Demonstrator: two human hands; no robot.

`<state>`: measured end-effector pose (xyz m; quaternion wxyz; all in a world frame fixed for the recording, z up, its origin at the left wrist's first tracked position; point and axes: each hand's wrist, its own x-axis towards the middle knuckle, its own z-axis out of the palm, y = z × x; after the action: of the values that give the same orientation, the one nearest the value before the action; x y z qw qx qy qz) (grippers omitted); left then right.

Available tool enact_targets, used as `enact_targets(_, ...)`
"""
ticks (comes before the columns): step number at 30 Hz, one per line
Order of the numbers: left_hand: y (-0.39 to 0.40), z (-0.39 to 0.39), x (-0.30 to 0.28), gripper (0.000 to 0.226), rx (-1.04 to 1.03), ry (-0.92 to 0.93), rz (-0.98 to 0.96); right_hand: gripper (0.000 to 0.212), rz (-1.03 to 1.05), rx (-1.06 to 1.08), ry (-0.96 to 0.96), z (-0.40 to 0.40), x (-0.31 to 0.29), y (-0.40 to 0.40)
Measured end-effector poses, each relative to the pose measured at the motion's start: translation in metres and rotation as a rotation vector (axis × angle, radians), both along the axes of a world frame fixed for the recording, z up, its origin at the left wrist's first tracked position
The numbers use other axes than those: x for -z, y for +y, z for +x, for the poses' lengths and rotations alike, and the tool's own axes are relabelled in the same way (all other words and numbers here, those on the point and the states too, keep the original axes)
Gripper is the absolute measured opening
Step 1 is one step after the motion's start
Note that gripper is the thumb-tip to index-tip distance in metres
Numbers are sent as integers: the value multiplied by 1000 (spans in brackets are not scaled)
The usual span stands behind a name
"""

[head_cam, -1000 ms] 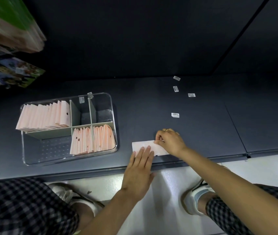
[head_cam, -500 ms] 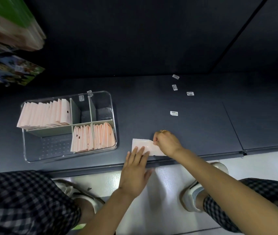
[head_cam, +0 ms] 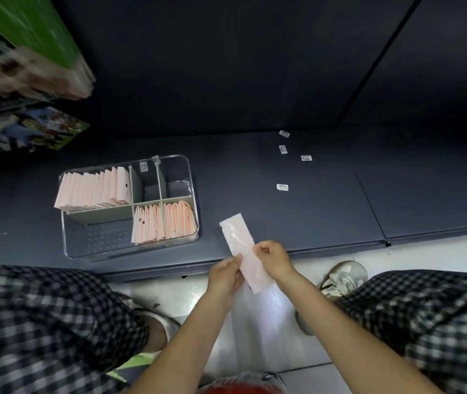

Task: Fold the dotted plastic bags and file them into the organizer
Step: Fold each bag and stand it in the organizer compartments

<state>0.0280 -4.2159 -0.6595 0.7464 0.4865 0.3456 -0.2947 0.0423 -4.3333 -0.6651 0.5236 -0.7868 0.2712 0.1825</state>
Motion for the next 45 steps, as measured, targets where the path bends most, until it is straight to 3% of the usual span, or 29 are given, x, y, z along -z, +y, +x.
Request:
enact_targets(3,8,6,-18,16,-11,-91,46,8,184,94,-8,-7,-20,3)
enact_targets(5,13,8,-30,15,60,-151,67,18,233,118,-21,-8,-35,6)
enact_targets(7,18,10,-42,13,137,-188,50,29,327,78,-14,-9,-51,10)
enact_targets(10,22,11,-58,13,201,-223,22,29,416,-33,-15,-12,-69,18)
enact_targets(18,41,23,-94,18,203,-322,41,8,342,-10,-226,-9,-109,14)
enact_targets(22,53,29,-107,8,217,-415,34,6,332,20,-278,-5,-120,13)
enact_targets(30,66,37,-114,17,210,-534,-15,27,504,60,-310,-1,-123,11)
enact_targets(35,69,39,-116,29,239,-585,12,35,449,-22,-383,0,-119,9)
enact_targets(40,68,40,-118,19,142,-437,-102,40,351,-54,-487,6,-119,14)
enact_targets(45,62,37,-113,15,84,-479,74,39,295,-130,-502,12,-122,20)
